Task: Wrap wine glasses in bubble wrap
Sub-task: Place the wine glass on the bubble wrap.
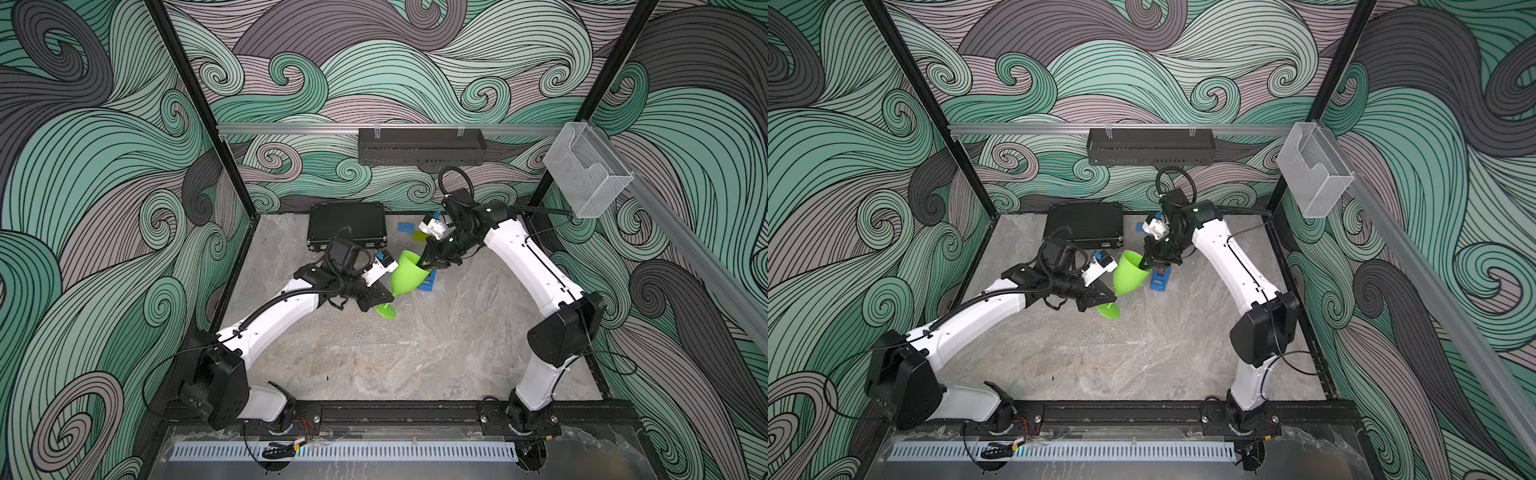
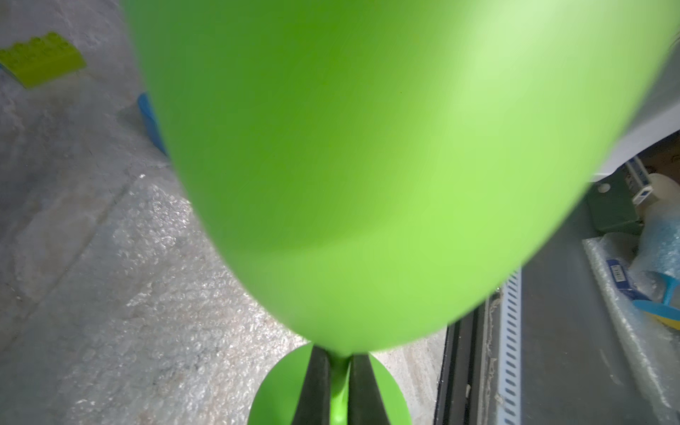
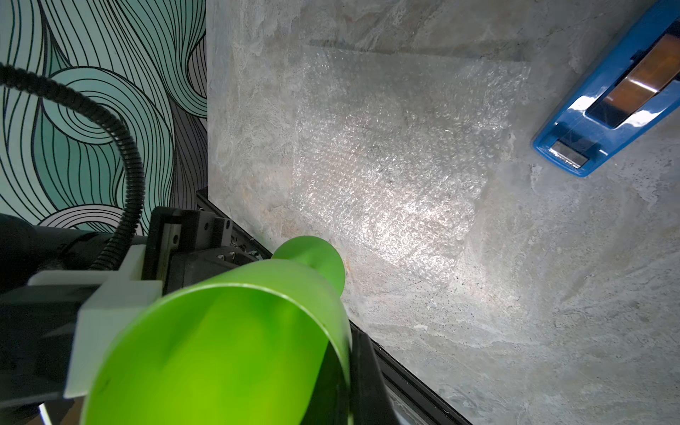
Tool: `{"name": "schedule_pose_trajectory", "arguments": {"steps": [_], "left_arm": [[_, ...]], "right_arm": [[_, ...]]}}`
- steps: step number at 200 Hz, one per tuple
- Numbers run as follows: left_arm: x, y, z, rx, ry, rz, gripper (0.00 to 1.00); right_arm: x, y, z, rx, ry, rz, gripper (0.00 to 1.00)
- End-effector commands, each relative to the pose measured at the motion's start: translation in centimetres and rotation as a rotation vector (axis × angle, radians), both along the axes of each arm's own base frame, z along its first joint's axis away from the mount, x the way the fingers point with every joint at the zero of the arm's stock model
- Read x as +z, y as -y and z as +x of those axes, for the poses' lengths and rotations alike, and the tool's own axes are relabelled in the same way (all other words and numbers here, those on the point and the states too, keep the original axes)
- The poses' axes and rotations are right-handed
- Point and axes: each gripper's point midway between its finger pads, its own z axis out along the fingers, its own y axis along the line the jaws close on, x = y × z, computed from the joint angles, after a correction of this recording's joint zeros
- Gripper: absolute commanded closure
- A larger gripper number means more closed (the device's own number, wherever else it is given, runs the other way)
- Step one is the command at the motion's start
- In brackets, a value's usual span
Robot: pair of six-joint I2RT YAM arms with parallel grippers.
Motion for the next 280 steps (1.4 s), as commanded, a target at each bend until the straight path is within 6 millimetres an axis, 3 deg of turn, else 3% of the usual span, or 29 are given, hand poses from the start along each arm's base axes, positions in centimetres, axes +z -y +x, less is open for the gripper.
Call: {"name": "schedule_pose_trajectory", "arguments": {"steps": [1,29,48,72,96,146,177,216,244,280], "left_arm": [[2.4,1.3,-0.4,0.026,-0.066,-0.120,1.00],[1.8,0.8,0.0,0.117,-0.171,-0.122,1.00],[1.0,0.0,0.5,0.231,-0.310,-0.143,1.00],[-0.5,0.0,0.3,0.290,-0.496,-0.197,1.00],[-3.7,-1.9,1.4,0.438,-0.561,-0.157,1.00],[-11.2,-3.4,3.8,0.620,-0.758,-0.012,1.00],[-12.7,-3.6,3.9,0.642,-0.793,0.036,1.00],[-13.4,-4.1,3.5,0.672,-0.815,0.067,1.00],[-12.9,-4.4,3.0,0.687,-0.812,0.058,0.68],[-9.3,-5.1,3.5,0.677,-0.708,0.048,0.37]], "right_arm": [[2.3,-1.7,-0.2,0.014,0.024,0.117,0.76],[3.1,-0.5,0.2,-0.027,0.054,0.116,0.53],[3.7,1.0,0.4,-0.082,0.090,0.117,0.44],[2.2,2.6,0.3,-0.164,0.123,0.115,0.39],[-1.5,3.5,-0.6,-0.226,0.078,0.093,0.39],[-9.8,2.2,-0.7,-0.298,0.038,0.070,0.44],[-13.4,1.1,-0.7,-0.267,-0.007,0.014,0.44],[-16.5,0.6,-0.2,-0.260,-0.034,-0.012,0.44],[-17.9,0.5,0.2,-0.248,-0.035,-0.038,0.44],[-18.5,0.5,0.7,-0.218,-0.032,-0.065,0.43]]}}
